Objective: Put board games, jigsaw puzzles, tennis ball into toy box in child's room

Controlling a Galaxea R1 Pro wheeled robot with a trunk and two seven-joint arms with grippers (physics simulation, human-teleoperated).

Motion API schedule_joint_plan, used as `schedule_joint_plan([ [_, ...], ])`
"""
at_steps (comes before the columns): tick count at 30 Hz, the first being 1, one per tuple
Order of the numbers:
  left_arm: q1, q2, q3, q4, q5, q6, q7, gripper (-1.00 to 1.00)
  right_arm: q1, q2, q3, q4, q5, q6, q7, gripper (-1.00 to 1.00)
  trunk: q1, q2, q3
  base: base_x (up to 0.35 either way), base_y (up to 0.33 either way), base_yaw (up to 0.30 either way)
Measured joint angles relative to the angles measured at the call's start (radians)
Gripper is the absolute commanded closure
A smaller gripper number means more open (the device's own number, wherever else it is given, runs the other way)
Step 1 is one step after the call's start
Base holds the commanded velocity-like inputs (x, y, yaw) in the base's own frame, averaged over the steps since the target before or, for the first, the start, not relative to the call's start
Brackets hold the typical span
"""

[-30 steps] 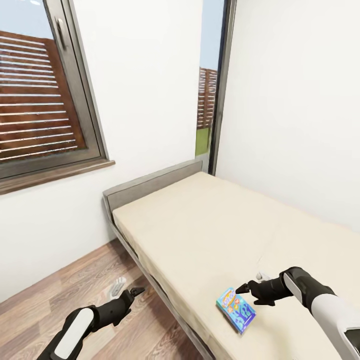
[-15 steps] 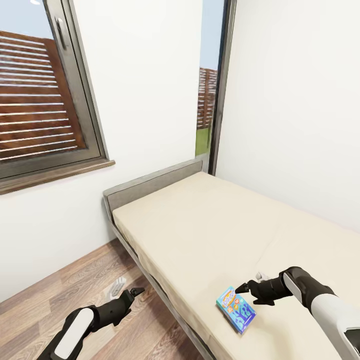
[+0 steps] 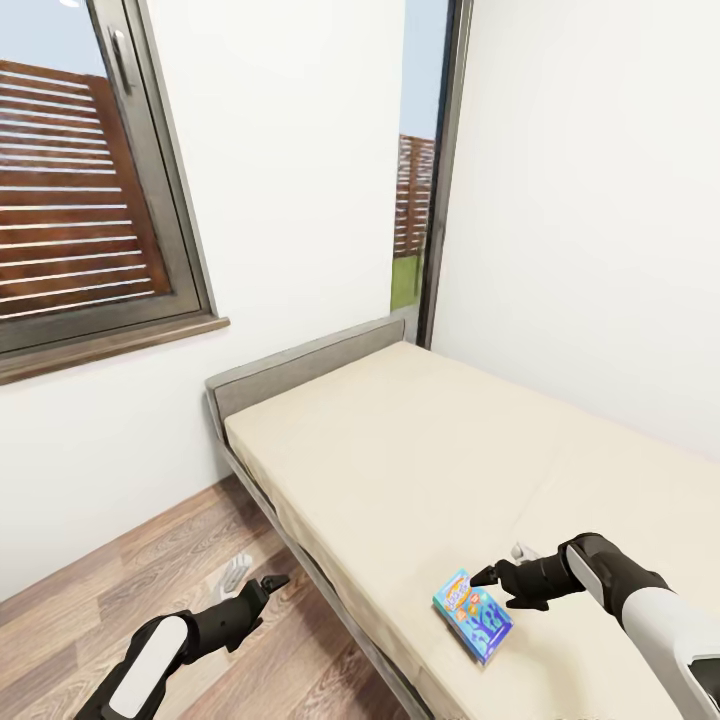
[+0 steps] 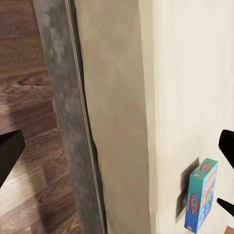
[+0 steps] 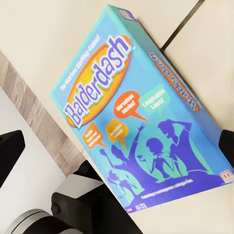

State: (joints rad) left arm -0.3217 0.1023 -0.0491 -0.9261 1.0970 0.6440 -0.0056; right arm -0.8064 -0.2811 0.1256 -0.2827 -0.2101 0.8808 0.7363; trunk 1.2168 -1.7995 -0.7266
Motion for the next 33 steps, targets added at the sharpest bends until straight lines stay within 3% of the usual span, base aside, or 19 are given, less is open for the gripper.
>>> schedule_joint_plan([
  [14,0.004,0.001,-0.003,0.006,-0.01,-0.007,0.003,-1.0,0.0,0.005,0.002,0.0,0.0,0.002,0.0,-1.0,0.0,0.0,0.0,0.0,0.0,0.005],
  [24,0.062,0.0,-0.004,0.027,-0.012,-0.061,0.005,-1.0,0.0,0.007,0.003,0.0,-0.001,0.002,0.002,-1.0,0.0,0.0,0.0,0.0,0.0,0.157],
  [33,0.074,-0.003,-0.005,0.03,-0.016,-0.089,0.006,-1.0,0.0,0.008,0.003,0.001,-0.001,0.003,0.002,-1.0,0.0,0.0,0.0,0.0,0.0,0.078],
])
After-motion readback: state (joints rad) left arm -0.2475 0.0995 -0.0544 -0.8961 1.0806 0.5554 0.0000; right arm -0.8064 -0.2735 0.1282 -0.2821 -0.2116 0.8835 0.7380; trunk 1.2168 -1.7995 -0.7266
